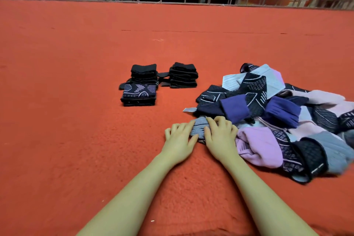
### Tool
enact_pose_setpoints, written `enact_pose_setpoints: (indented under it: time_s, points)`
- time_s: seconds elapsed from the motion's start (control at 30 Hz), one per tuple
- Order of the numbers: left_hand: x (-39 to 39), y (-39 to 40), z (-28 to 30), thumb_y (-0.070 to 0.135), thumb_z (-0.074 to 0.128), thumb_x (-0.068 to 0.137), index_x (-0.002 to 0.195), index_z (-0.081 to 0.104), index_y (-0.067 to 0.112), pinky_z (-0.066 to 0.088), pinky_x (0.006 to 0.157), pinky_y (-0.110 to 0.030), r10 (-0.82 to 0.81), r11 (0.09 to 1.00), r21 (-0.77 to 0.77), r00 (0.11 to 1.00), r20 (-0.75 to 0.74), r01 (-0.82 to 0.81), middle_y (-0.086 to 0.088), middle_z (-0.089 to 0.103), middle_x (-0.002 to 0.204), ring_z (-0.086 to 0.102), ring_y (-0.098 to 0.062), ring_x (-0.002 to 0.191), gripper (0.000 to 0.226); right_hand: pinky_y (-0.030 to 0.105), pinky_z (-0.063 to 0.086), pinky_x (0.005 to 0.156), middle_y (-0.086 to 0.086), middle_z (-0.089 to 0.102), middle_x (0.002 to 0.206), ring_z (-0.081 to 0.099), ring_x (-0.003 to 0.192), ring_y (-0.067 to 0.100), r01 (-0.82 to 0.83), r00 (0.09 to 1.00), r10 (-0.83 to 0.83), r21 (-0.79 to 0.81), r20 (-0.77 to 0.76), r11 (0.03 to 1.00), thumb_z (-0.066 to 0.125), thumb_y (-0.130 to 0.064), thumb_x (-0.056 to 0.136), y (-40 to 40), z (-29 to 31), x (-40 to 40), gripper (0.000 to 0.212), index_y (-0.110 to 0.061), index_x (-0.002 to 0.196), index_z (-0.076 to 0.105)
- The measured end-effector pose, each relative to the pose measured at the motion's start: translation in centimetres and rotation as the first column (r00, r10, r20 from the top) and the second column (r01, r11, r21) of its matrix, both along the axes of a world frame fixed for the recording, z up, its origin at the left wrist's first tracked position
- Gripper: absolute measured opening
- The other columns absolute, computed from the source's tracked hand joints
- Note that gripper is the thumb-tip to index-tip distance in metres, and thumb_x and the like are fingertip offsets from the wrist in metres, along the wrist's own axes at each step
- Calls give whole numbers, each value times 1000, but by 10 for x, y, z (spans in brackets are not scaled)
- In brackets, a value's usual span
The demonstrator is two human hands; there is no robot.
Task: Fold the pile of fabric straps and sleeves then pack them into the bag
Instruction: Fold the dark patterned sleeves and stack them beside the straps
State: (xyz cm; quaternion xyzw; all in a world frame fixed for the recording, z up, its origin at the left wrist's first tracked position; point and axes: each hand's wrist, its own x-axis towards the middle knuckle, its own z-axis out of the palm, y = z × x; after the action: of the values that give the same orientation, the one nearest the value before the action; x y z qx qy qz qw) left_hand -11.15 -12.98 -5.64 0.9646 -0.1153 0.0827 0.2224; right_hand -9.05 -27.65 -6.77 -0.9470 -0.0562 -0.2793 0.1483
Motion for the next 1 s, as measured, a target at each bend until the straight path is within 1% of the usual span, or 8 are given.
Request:
enact_pose_setpoints:
  time_s: [0.17, 0.33, 0.47, 0.67, 0.77, 0.83, 0.9, 1.0]
  points:
    - [9, -1, 0, 35, 38, 100, 149, 23, 31, 14, 102, -33, -53, 996, -64, 998, 20, 55, 15, 24, 154, 22, -12, 135, 52, 36, 23, 85, 4, 60, 110, 42, 105, 19, -104, 990, 103, 9, 96, 995, 42, -33, 81, -3, -2, -1, 29, -20, 101, 58]
    - [14, -1, -1, 27, 48, 97, 123, 53, 23, 15, 83, -26, -45, 984, -163, 990, 134, 67, 12, 48, 132, 36, -10, 122, 27, 36, 24, 81, -1, 61, 103, 44, 104, 18, -180, 961, 190, -69, 198, 981, 44, -38, 87, -3, 3, -4, 18, -26, 99, 51]
    - [6, 17, -5, 36, 46, 89, 105, 63, 21, 13, 78, -25, -81, 973, -182, 947, 310, 143, 11, 60, 116, 39, -3, 111, 27, 34, 23, 78, -2, 61, 101, 44, 99, 17, -226, 938, 234, -63, 257, 972, 44, -39, 89, 1, 8, -11, 18, -28, 102, 49]
    - [3, 70, 11, 31, 46, 89, 104, 49, 30, 16, 76, -27, -177, 983, 58, 840, 513, 172, 8, 65, 112, 48, -9, 107, 15, 27, 18, 76, -1, 58, 103, 45, 90, 15, -294, 940, 257, 152, 223, 944, 38, -31, 94, 22, 15, -9, 27, -27, 116, 53]
    - [6, 93, 19, 24, 48, 88, 105, 49, 26, 25, 78, -34, -283, 957, 231, 751, 596, 177, 4, 65, 116, 51, -12, 107, 16, 24, 16, 82, 1, 58, 114, 42, 102, 14, -268, 957, 231, 230, 177, 936, 36, -37, 93, 45, 23, -3, 42, -22, 124, 59]
    - [5, 101, 20, 23, 49, 88, 105, 51, 24, 27, 79, -36, -298, 948, 276, 740, 603, 157, 3, 65, 118, 52, -12, 109, 17, 24, 14, 86, -2, 56, 120, 40, 110, 11, -283, 959, 270, 258, 83, 924, 32, -46, 92, 57, 28, 2, 51, -22, 129, 57]
    - [2, 103, 16, 26, 48, 90, 105, 57, 21, 26, 83, -35, -264, 960, 232, 776, 573, 155, 4, 65, 118, 53, -12, 110, 18, 26, 13, 84, -4, 58, 115, 44, 109, 13, -299, 953, 299, 239, 37, 924, 32, -53, 89, 65, 27, 6, 55, -23, 127, 58]
    - [-7, 93, 6, 33, 42, 91, 99, 65, 20, 19, 84, -29, -113, 990, -18, 872, 477, 138, 10, 64, 116, 49, -8, 112, 27, 25, 13, 81, -4, 57, 105, 46, 100, 18, -290, 957, 282, 212, 65, 933, 40, -55, 85, 67, 15, 6, 51, -23, 116, 65]
